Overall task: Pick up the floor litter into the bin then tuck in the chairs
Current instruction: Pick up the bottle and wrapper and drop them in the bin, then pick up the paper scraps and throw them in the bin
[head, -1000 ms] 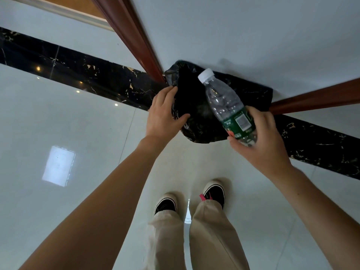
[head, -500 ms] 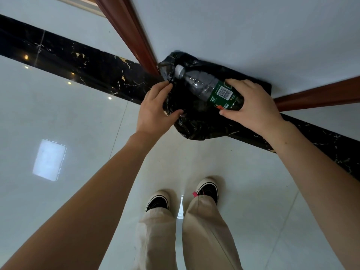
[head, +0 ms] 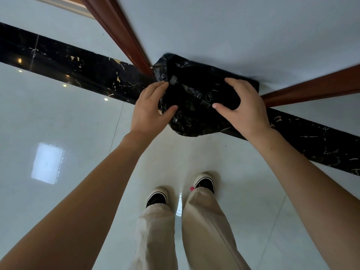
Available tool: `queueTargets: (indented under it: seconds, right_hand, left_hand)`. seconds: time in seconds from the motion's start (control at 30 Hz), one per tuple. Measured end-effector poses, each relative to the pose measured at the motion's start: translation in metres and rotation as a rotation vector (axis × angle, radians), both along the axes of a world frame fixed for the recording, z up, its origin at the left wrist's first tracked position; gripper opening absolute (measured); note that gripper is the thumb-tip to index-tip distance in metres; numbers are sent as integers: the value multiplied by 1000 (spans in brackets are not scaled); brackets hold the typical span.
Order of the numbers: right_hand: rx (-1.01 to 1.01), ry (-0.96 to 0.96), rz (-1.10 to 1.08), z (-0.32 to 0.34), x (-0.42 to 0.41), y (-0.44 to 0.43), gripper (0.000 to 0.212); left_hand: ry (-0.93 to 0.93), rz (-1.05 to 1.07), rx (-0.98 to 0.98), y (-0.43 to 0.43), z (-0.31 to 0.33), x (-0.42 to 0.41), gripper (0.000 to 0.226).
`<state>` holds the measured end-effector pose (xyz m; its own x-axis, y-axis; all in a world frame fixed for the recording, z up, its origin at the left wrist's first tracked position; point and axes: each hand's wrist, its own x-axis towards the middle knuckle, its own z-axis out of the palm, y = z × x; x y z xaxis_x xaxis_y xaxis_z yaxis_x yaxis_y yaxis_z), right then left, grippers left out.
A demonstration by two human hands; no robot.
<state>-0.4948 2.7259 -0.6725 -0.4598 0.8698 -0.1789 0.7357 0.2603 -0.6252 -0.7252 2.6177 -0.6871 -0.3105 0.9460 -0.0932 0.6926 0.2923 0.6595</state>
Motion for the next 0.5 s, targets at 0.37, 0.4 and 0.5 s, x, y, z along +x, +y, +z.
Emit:
queueTargets:
  seconds: [0.37,0.4,0.5]
  right_hand:
    - [181,19,-137,240,-2,-47,56]
    - [179,24,-152,269,-4,-55,56]
    - [213,34,-164,358,-7,-83,57]
  left_hand:
    - [107,-189,49,1,246,-10,54]
    - [115,-203,59,-4,278,-10,54]
    - [141,-241,103,-24,371,-11,53]
